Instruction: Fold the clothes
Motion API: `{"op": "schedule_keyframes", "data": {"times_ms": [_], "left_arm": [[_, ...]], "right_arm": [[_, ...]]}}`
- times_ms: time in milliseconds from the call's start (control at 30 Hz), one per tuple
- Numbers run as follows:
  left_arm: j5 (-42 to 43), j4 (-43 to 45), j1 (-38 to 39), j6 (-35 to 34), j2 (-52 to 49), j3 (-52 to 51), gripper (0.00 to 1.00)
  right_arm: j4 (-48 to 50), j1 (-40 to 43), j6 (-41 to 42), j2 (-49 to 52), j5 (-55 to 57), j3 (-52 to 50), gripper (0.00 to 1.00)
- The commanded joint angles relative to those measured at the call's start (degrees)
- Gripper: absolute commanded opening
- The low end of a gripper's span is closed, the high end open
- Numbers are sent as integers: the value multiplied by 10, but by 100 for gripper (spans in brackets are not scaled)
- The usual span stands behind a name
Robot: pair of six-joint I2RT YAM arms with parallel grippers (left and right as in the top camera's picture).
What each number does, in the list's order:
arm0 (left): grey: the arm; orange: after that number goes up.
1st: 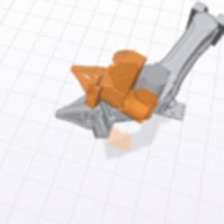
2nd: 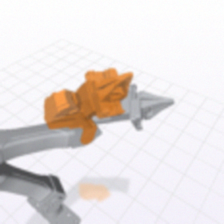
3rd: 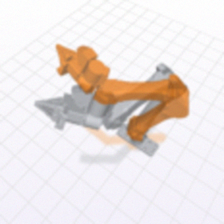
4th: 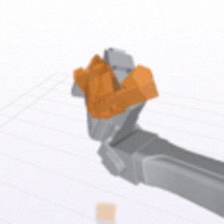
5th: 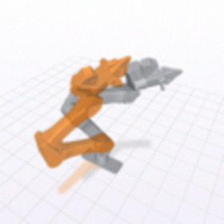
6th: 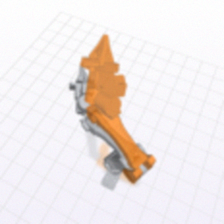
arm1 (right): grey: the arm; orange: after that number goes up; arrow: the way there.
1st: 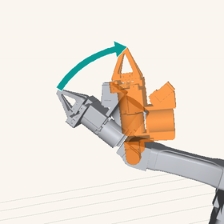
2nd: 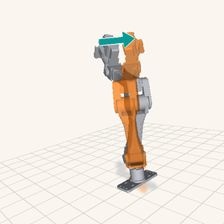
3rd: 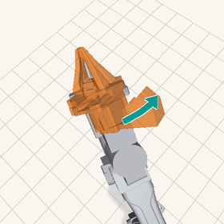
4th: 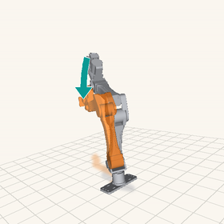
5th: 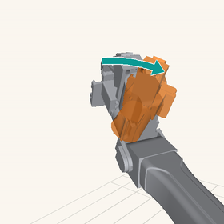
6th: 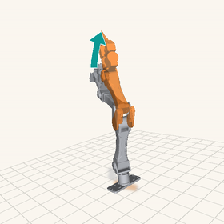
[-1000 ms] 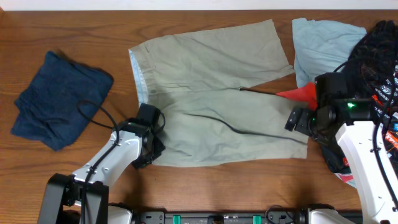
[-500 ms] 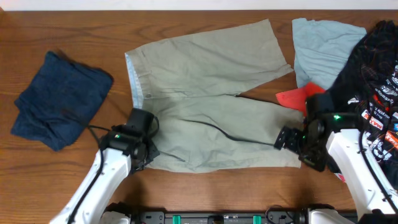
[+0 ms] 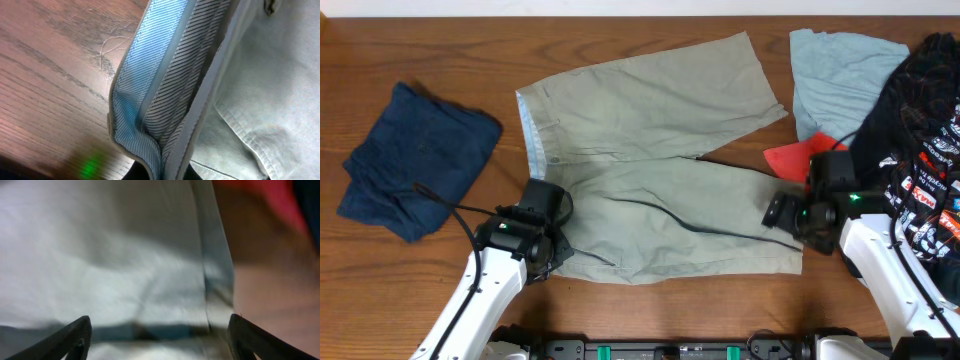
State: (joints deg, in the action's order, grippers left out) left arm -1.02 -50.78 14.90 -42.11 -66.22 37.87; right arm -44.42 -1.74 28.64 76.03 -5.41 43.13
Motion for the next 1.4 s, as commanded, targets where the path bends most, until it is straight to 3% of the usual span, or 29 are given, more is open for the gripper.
{"op": "schedule_keyframes", "data": {"times_ms": [0, 133, 533, 700, 933, 967, 1033, 1100, 1133, 1367], "left_arm": [[-28, -7, -1, 5, 3, 4, 6], [-94, -30, -1, 4, 3, 4, 6], [-91, -27, -1, 3, 3, 4, 6], [-91, -28, -1, 3, 3, 4, 6], [-85, -28, -1, 3, 3, 4, 6], [-85, -28, -1, 3, 3, 4, 6], [-85, -28, -1, 3, 3, 4, 6], [-85, -28, -1, 3, 3, 4, 6], [-85, -29, -1, 3, 3, 4, 6], [-85, -34, -1, 3, 3, 4, 6]], "right_arm": [[28, 6, -50, 2, 24, 24, 79], [27, 6, -52, 3, 59, 21, 76], [41, 5, -52, 12, 30, -39, 72], [70, 5, -52, 12, 30, -67, 65], [126, 5, -51, 12, 30, -111, 64], [133, 5, -51, 12, 30, -116, 60], [145, 5, -51, 12, 30, -122, 42], [153, 5, -51, 12, 29, -121, 8], [156, 6, -52, 12, 23, -120, 1], [154, 6, -70, 10, 2, -53, 1]]}}
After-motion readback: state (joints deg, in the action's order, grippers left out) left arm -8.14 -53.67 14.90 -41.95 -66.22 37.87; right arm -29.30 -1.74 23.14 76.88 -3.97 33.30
